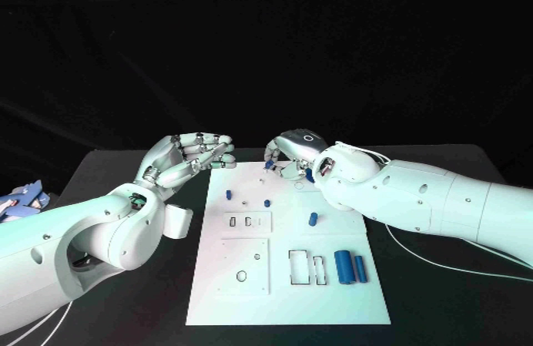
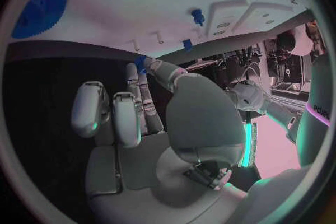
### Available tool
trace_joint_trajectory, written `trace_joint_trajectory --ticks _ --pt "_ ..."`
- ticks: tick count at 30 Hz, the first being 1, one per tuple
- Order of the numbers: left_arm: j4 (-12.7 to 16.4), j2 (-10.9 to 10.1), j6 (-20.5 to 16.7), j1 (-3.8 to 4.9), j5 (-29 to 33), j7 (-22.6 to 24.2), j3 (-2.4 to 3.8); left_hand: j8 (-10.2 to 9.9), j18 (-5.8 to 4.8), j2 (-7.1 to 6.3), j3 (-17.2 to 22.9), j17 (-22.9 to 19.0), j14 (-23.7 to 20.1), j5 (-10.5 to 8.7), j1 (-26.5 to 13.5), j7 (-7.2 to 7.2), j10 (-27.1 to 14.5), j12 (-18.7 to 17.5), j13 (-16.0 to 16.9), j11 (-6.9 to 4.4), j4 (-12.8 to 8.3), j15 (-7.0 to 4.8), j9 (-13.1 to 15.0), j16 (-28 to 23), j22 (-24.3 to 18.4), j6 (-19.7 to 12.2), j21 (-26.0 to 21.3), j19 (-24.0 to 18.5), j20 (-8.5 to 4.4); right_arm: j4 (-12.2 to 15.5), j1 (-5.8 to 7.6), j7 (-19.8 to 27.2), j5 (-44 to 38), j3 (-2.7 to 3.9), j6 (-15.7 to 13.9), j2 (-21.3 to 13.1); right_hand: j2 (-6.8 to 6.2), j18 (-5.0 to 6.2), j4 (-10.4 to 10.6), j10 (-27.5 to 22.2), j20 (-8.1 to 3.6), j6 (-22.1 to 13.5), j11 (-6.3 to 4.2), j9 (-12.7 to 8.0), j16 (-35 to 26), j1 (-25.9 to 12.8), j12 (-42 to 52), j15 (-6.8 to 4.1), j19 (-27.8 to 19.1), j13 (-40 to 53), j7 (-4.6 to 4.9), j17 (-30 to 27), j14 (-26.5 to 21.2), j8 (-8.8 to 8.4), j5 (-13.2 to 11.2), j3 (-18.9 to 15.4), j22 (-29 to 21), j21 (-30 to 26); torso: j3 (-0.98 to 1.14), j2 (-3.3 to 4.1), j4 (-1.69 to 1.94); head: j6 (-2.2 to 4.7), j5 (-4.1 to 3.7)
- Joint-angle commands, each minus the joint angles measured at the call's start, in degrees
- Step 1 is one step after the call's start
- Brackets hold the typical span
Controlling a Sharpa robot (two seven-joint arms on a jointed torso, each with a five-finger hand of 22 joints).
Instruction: Assemble the parts on the task board
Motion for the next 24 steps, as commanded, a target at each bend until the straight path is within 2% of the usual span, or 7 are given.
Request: trace_joint_trajectory --ticks 1,10,13,16,20,24 --pt "0.0 0.21 1.34 0.09 0.23 0.35 0.04 -0.19 0.25 -0.25 0.29 0.07 -0.41 -0.21 -0.43 1.06 -0.07 -0.23 -0.06 0.36 -0.08 0.14 0.01 -0.35 -0.11 -0.44 -0.24 0.18 0.27 -1.39 -0.17 1.09 0.56 0.02 -0.19 0.86 0.27 -0.5 0.09 0.13 0.03 -0.43 0.15 1.27 0.2 -0.18 0.25 -0.32 0.42 -0.05 0.09 0.02 2.81 0.26 0.37 0.34 0.15 0.4 -0.11 0.13 0.33 -0.22 0.14" --pt "-0.05 0.37 1.4 0.09 0.23 0.36 0.05 -0.19 0.25 -0.25 0.29 0.07 -0.41 -0.21 -0.43 1.06 -0.07 -0.23 -0.06 0.36 -0.08 0.14 0.01 -0.35 -0.11 -0.44 -0.24 0.18 0.27 -3.92 -0.83 0.92 0.69 0.02 0.19 2.47 -0.17 -0.45 0.52 0.09 0.12 -0.86 0.28 1.66 0.23 -0.92 0.25 -0.2 0.23 -0.1 0.2 -0.1 2.77 0.23 0.37 0.06 -0.02 0.27 -0.44 0.36 0.9 -0.6 0.33" --pt "0.0 0.33 1.37 0.18 0.24 0.36 0.05 -0.19 0.25 -0.25 0.29 0.07 -0.41 -0.21 -0.43 1.06 -0.07 -0.23 -0.06 0.36 -0.08 0.14 0.01 -0.35 -0.11 -0.44 -0.24 0.18 0.27 -4.11 -1.01 0.73 0.71 0.02 0.69 2.61 -0.3 -0.44 0.63 0.07 0.14 -0.99 0.3 1.75 0.24 -1.12 0.24 -0.18 0.18 -0.11 0.22 -0.14 2.76 0.19 0.34 -0.01 -0.07 0.23 -0.39 0.41 0.72 -0.69 0.55" --pt "0.1 0.24 1.35 0.38 0.24 0.34 0.05 -0.21 0.24 -0.23 0.33 0.1 -0.45 -0.21 -0.47 1.07 -0.07 -0.28 -0.05 0.38 -0.1 0.16 0.01 -0.39 -0.14 -0.45 -0.27 0.16 0.29 -4.28 -1.09 0.44 0.66 0.02 1.39 2.7 -0.38 -0.4 0.73 0.05 0.16 -1.09 0.32 1.81 0.17 -1.26 0.23 -0.17 0.07 -0.12 0.23 -0.32 2.72 0.16 0.33 -0.05 -0.23 0.13 -0.39 0.58 0.63 -0.48 0.56" --pt "0.11 0.21 1.32 0.55 0.29 0.33 0.05 -0.21 0.24 -0.23 0.33 0.1 -0.45 -0.21 -0.47 1.07 -0.07 -0.28 -0.05 0.38 -0.1 0.16 0.01 -0.39 -0.14 -0.45 -0.27 0.16 0.29 -4.53 -1.14 0.11 0.52 0.01 2.55 2.78 -0.51 -0.36 0.81 0.02 0.18 -1.15 0.34 1.89 0.12 -1.4 0.22 -0.15 -0.06 -0.13 0.23 -0.45 2.69 0.16 0.25 -0.11 -0.42 0.0 -0.5 0.63 0.76 -0.65 0.5" --pt "0.1 0.2 1.29 0.62 0.33 0.34 0.05 -0.21 0.24 -0.23 0.33 0.1 -0.45 -0.21 -0.47 1.07 -0.07 -0.28 -0.05 0.38 -0.1 0.16 0.01 -0.39 -0.14 -0.45 -0.27 0.16 0.29 -4.73 -1.19 -0.16 0.39 0.01 3.13 2.92 -0.58 -0.35 0.84 -0.01 0.19 -1.19 0.34 1.92 0.09 -1.46 0.21 -0.14 -0.09 -0.14 0.23 -0.51 2.67 0.15 0.2 -0.14 -0.46 -0.03 -0.41 0.66 0.69 -0.7 0.56"
